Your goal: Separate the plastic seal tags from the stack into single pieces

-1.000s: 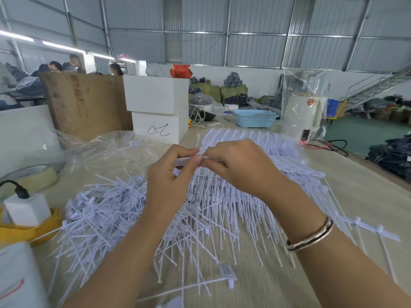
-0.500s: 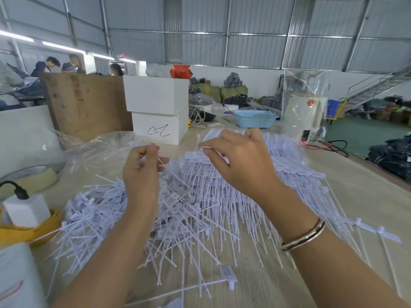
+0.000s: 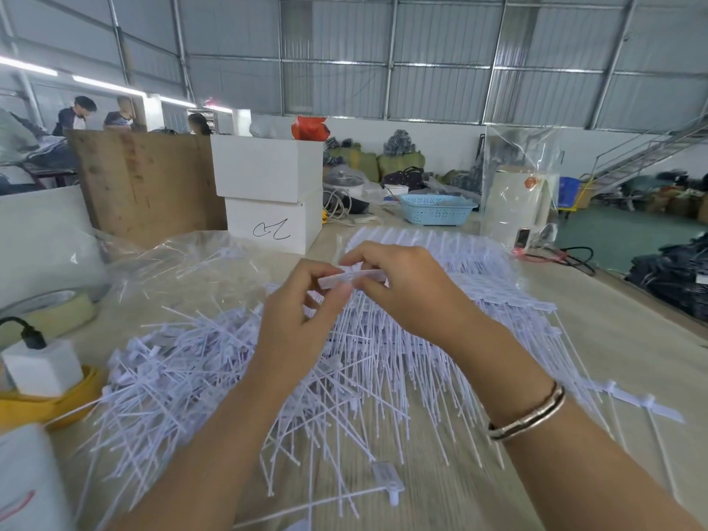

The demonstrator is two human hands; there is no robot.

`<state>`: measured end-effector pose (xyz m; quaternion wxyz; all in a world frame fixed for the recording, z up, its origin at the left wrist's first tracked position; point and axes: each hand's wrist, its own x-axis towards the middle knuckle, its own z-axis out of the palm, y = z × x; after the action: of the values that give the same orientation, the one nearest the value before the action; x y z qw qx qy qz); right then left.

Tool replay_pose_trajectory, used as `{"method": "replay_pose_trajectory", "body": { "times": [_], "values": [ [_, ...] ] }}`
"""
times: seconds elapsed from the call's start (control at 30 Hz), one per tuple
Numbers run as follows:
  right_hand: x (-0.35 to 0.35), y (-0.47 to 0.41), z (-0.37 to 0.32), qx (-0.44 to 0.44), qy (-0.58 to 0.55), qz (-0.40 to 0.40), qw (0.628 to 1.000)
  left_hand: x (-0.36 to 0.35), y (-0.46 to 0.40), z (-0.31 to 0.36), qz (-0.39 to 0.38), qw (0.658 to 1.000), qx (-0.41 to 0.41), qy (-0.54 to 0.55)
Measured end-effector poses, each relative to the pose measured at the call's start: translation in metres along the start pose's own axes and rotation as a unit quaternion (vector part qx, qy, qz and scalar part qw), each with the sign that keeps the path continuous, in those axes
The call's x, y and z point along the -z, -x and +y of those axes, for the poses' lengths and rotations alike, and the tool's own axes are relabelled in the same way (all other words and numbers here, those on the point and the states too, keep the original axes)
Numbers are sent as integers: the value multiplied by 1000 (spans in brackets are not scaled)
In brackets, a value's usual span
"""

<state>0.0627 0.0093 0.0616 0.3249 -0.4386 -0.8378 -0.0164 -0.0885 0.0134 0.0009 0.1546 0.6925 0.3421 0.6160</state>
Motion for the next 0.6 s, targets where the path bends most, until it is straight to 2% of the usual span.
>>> {"method": "replay_pose_trajectory", "body": {
  "times": [0.13, 0.27, 0.47, 0.6],
  "values": [
    [2, 0, 4, -13, 39, -36, 999, -3, 0, -4, 38, 999, -4, -15],
    [4, 2, 4, 17, 129, -81, 988, -2, 2, -8, 20, 999, -7, -25],
    [1, 3, -1, 42, 160, -83, 983, -5, 2, -5, 16, 999, -13, -29],
    [0, 2, -3, 52, 168, -57, 983, -6, 0, -4, 30, 999, 29, 21]
  ]
}}
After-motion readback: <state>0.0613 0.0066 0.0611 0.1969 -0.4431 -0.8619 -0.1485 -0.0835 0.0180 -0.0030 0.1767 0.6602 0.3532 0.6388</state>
